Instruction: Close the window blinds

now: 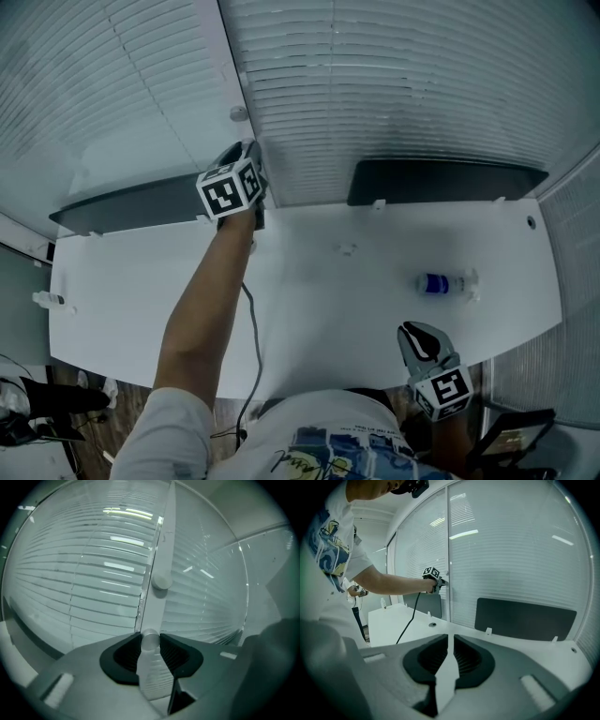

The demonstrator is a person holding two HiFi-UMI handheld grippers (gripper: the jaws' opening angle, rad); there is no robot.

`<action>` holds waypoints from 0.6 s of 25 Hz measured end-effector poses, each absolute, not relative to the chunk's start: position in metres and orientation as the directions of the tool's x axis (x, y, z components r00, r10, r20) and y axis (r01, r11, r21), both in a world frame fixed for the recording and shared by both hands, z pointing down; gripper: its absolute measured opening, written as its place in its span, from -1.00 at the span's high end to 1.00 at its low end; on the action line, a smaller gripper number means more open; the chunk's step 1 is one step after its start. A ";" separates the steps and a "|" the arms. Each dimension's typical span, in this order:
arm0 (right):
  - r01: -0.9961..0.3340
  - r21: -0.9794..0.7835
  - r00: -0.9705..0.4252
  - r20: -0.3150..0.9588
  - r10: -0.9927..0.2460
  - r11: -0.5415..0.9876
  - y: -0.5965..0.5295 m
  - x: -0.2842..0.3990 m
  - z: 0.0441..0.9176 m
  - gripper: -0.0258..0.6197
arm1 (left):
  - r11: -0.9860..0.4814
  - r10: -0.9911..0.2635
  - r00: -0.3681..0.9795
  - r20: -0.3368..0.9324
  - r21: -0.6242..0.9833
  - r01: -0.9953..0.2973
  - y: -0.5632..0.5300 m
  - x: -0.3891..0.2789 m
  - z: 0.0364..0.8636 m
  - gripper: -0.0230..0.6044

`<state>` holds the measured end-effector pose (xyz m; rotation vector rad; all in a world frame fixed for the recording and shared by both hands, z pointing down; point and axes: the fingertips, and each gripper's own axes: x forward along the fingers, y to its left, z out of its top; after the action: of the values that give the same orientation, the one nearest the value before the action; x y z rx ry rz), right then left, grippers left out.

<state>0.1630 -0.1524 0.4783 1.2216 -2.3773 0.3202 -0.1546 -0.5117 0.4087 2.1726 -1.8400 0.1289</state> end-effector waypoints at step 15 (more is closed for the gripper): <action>-0.785 0.026 -0.543 0.452 -0.708 0.619 -0.143 0.123 0.456 0.83 | -0.315 -0.927 0.296 0.231 -0.051 -0.948 -0.430 -0.154 0.394 0.46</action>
<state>0.1227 -0.1432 0.4557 1.1852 -2.4236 0.2499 -0.1538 -0.4296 0.3945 2.4503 -1.7791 0.3325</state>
